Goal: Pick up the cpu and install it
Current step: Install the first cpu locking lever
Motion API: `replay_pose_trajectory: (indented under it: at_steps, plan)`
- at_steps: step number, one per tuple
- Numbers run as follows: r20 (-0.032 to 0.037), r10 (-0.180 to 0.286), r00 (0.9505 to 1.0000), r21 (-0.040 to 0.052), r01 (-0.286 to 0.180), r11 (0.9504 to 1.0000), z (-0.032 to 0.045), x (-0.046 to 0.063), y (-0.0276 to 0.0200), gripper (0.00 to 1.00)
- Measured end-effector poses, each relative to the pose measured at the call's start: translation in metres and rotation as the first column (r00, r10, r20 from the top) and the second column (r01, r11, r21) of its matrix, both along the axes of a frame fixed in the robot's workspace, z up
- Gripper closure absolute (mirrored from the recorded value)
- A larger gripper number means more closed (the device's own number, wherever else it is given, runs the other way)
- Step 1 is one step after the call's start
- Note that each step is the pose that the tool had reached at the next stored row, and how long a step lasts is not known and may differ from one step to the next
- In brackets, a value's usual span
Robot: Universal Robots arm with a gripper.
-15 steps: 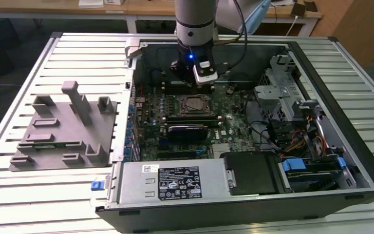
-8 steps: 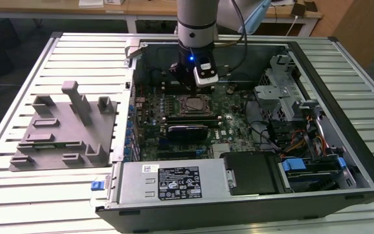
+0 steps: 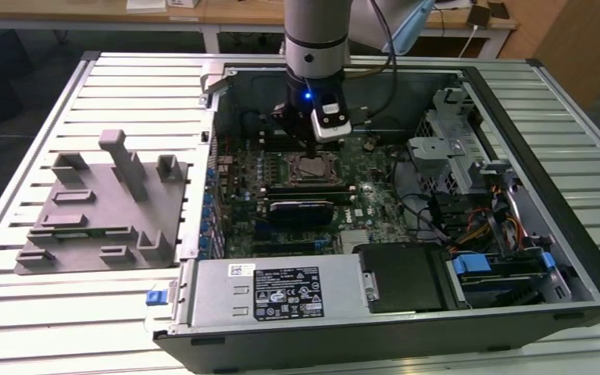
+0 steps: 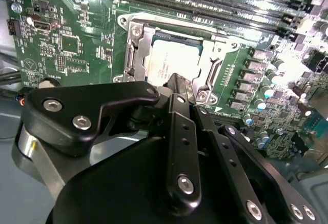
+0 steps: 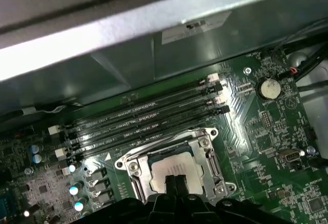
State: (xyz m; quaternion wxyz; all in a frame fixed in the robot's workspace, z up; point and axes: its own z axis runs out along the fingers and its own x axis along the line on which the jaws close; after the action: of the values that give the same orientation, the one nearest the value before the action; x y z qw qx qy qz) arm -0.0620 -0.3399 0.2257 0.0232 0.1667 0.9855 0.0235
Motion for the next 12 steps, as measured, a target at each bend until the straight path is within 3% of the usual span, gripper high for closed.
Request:
replay_pose_trajectory:
  at_steps: [12]
  plan:
    - [0.0, 0.01, 0.9999, -0.0036, -0.01, 0.9999, 0.0015, 0.0058, -0.0018, 0.89]
